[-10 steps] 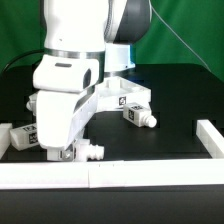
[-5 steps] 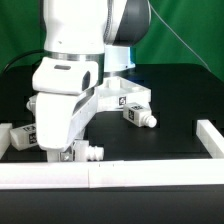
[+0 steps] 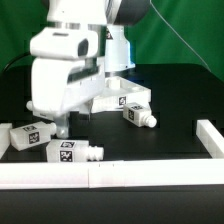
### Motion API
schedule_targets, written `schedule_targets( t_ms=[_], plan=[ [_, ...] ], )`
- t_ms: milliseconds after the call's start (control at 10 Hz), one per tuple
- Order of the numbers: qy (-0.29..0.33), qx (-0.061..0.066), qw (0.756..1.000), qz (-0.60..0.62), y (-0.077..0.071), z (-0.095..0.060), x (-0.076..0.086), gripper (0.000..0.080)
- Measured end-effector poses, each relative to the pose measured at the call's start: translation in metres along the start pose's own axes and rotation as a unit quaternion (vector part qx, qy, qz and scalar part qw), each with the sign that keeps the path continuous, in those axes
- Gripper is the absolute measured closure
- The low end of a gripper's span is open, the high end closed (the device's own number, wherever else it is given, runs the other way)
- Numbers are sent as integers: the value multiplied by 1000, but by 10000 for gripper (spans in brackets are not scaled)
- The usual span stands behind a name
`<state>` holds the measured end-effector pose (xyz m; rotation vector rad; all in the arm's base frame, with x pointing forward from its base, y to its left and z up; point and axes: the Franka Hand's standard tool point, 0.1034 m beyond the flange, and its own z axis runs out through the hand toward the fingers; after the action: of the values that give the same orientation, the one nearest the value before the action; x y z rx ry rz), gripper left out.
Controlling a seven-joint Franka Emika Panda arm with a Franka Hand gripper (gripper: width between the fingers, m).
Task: Assemble one leg
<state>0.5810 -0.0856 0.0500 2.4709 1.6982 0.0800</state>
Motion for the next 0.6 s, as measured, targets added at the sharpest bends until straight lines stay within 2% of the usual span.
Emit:
schedule_targets(
  t_ms=[100,200,300,400,600],
  plan=[
    [1,-5,999,36,-9,-20,6,151],
    [4,-8,996,87,-21,-33,16,151],
    [9,-6,994,110,-41,-34,29,151],
    [9,2,991,136,-56,-32,43,151],
    [11,2,993,120,-54,-32,44,151]
  ],
)
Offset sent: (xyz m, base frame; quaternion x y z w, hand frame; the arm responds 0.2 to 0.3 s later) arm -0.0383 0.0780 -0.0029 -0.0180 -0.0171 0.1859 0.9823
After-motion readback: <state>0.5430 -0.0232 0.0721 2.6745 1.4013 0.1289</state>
